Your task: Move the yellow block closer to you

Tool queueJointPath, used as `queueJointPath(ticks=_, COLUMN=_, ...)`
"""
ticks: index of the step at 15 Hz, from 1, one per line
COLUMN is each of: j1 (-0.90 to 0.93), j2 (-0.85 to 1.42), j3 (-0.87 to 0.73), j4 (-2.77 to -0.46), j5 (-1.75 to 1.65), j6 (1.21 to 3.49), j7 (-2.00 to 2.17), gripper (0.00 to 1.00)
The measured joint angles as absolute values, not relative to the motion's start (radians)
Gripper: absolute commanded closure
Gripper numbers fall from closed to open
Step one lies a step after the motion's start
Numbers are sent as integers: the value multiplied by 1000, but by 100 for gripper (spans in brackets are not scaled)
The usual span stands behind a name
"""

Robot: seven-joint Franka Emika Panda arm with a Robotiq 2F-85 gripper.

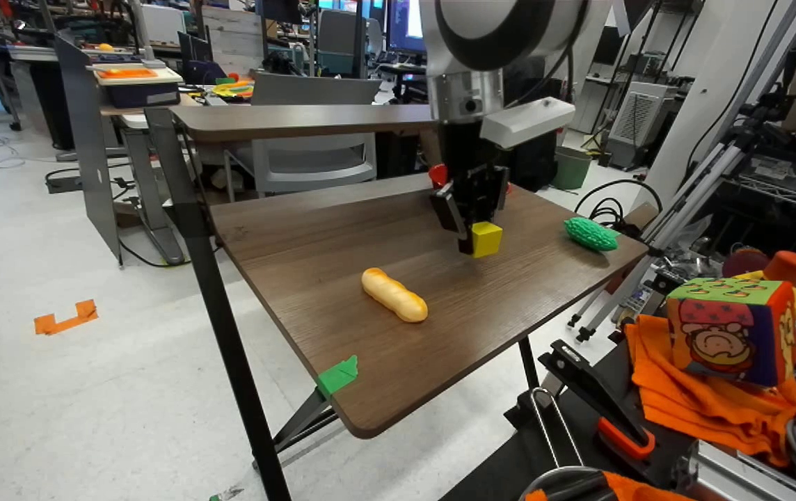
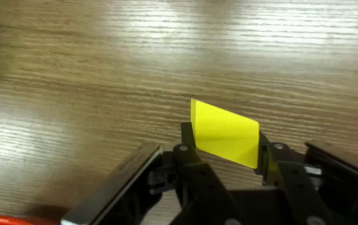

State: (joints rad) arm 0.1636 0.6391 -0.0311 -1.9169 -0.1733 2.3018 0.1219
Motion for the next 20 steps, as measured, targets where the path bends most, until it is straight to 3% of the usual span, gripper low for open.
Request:
queueJointPath(ticks=10, j1=88, j2=546, j3=-53, j4=-2150, j5=-195, j6=2400, j7=55, gripper=83)
queueJointPath(ticks=11, j1=84, j2=547, j3=-53, j4=-2157, j5=-195, j6=2419, j7=55, gripper=33)
queueJointPath(ticks=13, j1=81, j2=548, j3=-54, j4=-2164, j5=-195, j6=2449, j7=56, gripper=26)
queueJointPath(ticks=17, j1=84, j2=546, j3=-54, j4=-2170, j5=-216, j6=2484, j7=63, gripper=0)
queueJointPath(ticks=20, j1=86, j2=488, j3=-40, j4=-2210, j5=-197, j6=2516, j7=77, gripper=0)
